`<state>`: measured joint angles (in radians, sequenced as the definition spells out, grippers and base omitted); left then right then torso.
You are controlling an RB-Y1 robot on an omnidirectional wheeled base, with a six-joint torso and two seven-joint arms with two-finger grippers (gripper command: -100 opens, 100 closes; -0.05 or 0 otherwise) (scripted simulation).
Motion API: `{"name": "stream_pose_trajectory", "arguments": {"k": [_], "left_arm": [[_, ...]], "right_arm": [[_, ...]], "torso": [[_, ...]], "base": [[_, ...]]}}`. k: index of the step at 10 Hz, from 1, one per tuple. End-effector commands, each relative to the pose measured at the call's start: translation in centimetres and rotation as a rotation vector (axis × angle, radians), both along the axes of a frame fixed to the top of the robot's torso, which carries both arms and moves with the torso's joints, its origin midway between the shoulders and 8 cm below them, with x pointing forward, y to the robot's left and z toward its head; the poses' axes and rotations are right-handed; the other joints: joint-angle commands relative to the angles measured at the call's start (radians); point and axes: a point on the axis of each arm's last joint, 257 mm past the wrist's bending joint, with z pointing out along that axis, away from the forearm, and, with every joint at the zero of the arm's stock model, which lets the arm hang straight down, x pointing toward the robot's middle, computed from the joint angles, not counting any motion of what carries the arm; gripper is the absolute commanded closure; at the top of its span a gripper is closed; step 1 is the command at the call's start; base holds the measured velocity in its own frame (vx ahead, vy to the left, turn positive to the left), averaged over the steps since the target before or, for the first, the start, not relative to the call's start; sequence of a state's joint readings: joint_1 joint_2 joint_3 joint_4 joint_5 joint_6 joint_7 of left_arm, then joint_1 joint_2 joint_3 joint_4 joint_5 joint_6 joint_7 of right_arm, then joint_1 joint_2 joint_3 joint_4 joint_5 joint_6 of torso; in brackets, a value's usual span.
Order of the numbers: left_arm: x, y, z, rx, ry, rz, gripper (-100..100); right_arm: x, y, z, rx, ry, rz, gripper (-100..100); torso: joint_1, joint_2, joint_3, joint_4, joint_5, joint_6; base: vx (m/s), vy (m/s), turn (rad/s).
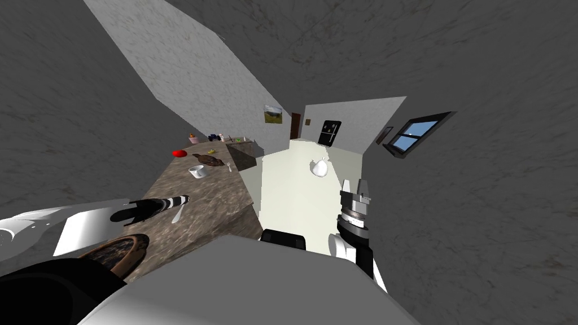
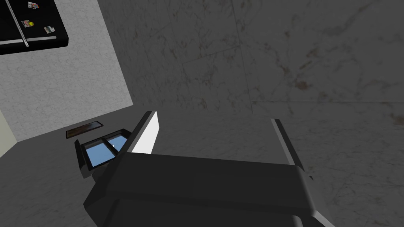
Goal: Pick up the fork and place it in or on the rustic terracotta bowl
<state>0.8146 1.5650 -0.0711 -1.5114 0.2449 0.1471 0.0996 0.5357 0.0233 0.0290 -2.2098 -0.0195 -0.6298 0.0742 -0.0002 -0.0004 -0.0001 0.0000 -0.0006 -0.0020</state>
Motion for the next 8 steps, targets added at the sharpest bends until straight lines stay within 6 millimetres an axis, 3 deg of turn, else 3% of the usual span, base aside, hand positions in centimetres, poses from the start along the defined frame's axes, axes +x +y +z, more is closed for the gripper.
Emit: {"name": "stream_pose_trajectory", "arguments": {"k": [1, 8], "left_arm": [[0.6, 0.5, 0.7, 0.001, 0.001, -0.013, 100], [3.0, 1.9, 3.7, 0.0, -0.009, -0.07, 100]], "right_arm": [[0.0, 0.0, 0.0, 0.0, 0.0, 0.0, 0], [0.0, 0.0, 0.0, 0.0, 0.0, 0.0, 0]], "torso": [[0.0, 0.0, 0.0, 0.0, 0.0, 0.0], [-0.002, 0.004, 0.002, 0.001, 0.0, 0.0]], "base": [[-0.033, -0.043, 0.068], [-0.052, -0.043, 0.065]]}}
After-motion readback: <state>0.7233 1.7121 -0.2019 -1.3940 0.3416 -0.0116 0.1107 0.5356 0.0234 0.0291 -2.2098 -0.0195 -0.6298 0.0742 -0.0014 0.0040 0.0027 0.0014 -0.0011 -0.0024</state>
